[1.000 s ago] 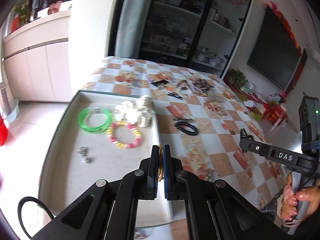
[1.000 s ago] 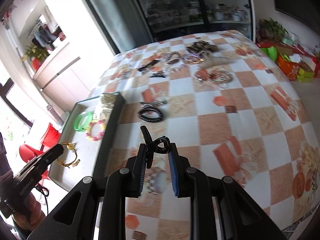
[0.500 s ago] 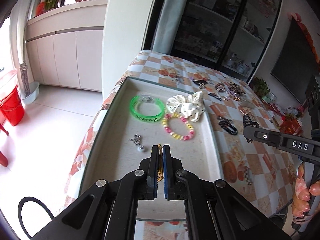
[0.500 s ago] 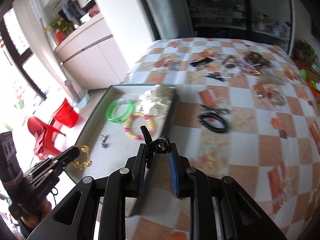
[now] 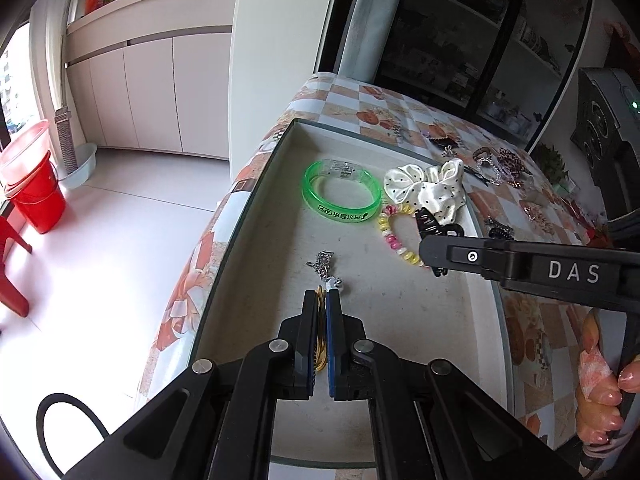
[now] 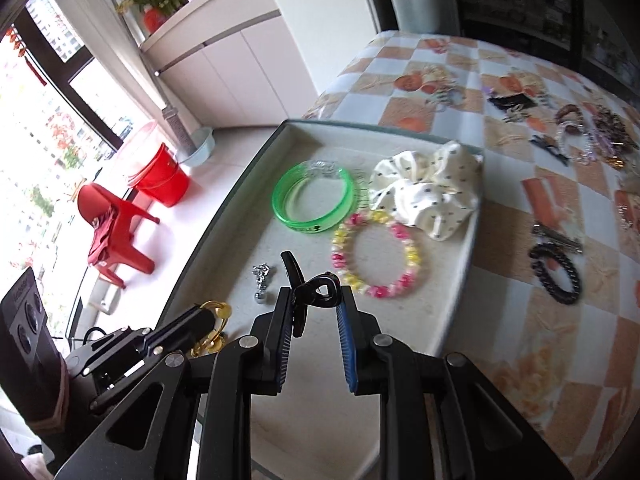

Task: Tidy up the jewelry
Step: 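Open both tools to drop the hair tie and claw clip into the tray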

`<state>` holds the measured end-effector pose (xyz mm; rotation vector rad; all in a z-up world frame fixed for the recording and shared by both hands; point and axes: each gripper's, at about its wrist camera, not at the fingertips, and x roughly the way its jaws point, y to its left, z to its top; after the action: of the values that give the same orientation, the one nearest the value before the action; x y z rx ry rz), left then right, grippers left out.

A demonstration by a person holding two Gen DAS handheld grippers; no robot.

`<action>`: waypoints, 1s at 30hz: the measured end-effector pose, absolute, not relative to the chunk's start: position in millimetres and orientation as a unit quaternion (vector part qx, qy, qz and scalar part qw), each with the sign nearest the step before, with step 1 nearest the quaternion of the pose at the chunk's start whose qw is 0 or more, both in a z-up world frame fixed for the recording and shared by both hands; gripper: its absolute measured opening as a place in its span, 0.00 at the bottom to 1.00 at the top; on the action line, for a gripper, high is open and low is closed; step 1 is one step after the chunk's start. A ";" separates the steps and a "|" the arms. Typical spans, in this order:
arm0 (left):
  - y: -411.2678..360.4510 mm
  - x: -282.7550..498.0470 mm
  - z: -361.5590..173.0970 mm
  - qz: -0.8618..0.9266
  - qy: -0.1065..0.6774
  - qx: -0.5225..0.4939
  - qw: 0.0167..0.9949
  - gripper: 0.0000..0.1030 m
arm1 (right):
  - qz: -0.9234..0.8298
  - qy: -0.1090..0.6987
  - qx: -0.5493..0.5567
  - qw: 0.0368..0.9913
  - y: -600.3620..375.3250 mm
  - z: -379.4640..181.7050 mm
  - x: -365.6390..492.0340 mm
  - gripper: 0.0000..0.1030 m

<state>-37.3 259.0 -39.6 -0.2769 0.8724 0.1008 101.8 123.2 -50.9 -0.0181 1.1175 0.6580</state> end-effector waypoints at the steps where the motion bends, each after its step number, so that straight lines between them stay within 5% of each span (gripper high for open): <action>1: 259.7 -35.8 -41.7 0.051 0.424 -0.134 0.894 0.06 | 0.310 0.524 -0.009 0.793 127.1 -54.2 103.4 0.23; 23: 257.7 -17.6 -61.1 0.087 0.465 -0.115 0.874 0.06 | 0.300 0.547 -0.058 0.779 169.7 -86.4 144.5 0.25; 27: 256.9 -18.3 -58.8 0.094 0.465 -0.111 0.873 0.06 | 0.301 0.546 -0.044 0.780 163.4 -82.4 144.5 0.51; 30: 255.3 -20.1 -54.0 0.099 0.459 -0.106 0.877 0.06 | 0.302 0.538 -0.036 0.786 154.6 -72.3 139.8 0.51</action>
<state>-20.1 255.3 -54.0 -0.2211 0.9576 0.2061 139.8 154.6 -72.3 -0.0766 1.1591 0.6514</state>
